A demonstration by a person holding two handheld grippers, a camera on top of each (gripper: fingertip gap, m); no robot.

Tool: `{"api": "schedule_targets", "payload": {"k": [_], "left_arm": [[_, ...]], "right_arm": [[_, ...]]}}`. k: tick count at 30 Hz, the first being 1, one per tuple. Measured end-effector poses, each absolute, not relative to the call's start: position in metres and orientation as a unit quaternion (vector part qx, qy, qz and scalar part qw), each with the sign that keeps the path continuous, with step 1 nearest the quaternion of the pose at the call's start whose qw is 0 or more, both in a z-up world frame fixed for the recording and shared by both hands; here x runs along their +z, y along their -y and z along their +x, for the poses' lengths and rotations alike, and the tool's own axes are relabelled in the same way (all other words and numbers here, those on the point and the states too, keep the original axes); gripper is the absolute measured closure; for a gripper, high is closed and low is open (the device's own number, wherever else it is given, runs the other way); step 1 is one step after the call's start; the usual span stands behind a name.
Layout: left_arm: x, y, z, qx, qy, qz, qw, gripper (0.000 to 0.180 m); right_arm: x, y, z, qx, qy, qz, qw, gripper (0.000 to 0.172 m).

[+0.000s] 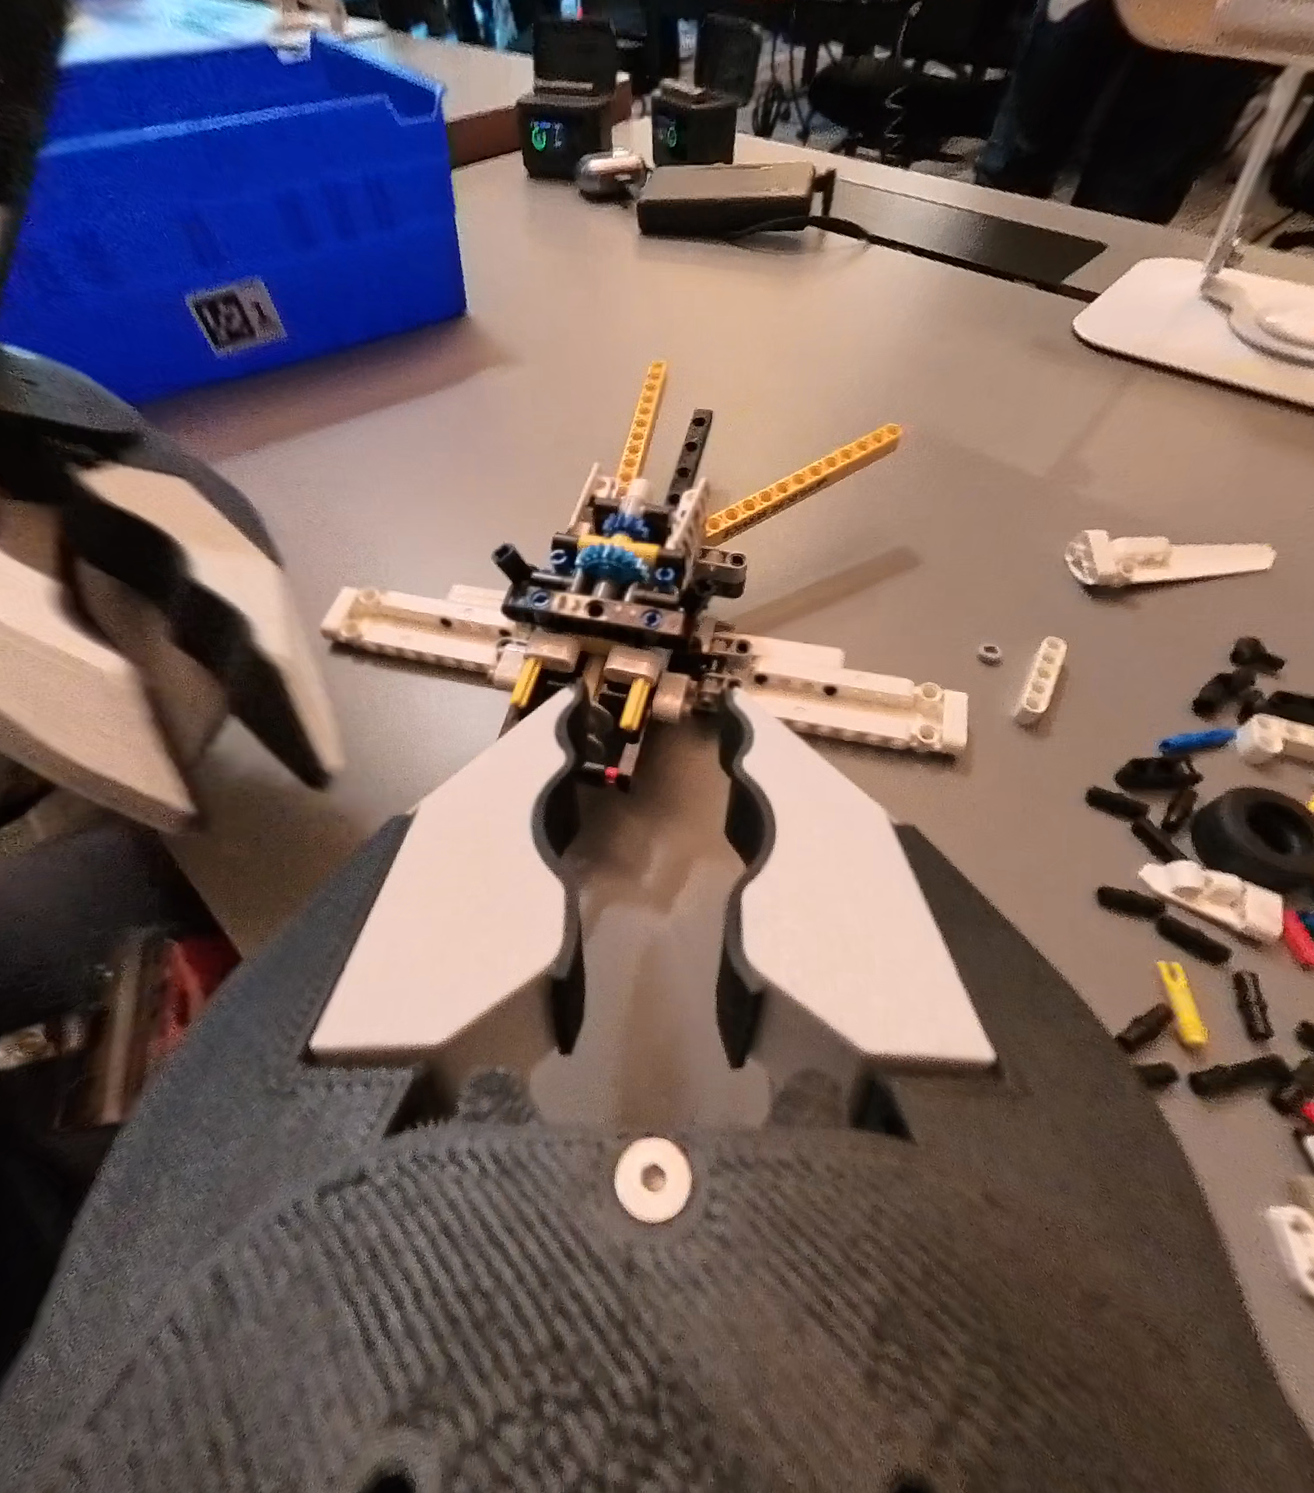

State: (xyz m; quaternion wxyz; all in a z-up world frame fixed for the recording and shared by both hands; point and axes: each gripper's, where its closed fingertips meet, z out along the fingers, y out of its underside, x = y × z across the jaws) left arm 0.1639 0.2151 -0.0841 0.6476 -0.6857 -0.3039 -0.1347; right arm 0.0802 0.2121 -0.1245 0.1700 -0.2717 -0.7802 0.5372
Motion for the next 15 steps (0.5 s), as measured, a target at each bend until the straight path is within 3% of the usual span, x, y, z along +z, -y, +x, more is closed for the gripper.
{"api": "schedule_targets", "payload": {"k": [3,6,11,14,15], "left_arm": [[-0.078,-0.185,0.134,-0.012,0.311,-0.718,0.622,0.155],[-0.095,-0.152,0.098,0.09,0.324,-0.765,0.549,0.123],[-0.121,-0.136,0.069,0.251,0.224,-0.833,0.439,0.113],[-0.124,-0.134,0.053,0.356,0.176,-0.832,0.386,0.093],[-0.126,-0.137,0.051,0.362,0.165,-0.834,0.381,0.094]], "right_arm": [[-0.122,-0.215,0.077,0.551,0.767,-0.29,0.15,0.141],[-0.125,-0.204,0.075,0.546,0.771,-0.294,0.144,0.142],[-0.138,-0.189,0.069,0.505,0.797,-0.293,0.156,0.144],[-0.142,-0.187,0.066,0.493,0.804,-0.295,0.153,0.144],[-0.142,-0.187,0.065,0.494,0.804,-0.294,0.15,0.147]]}}
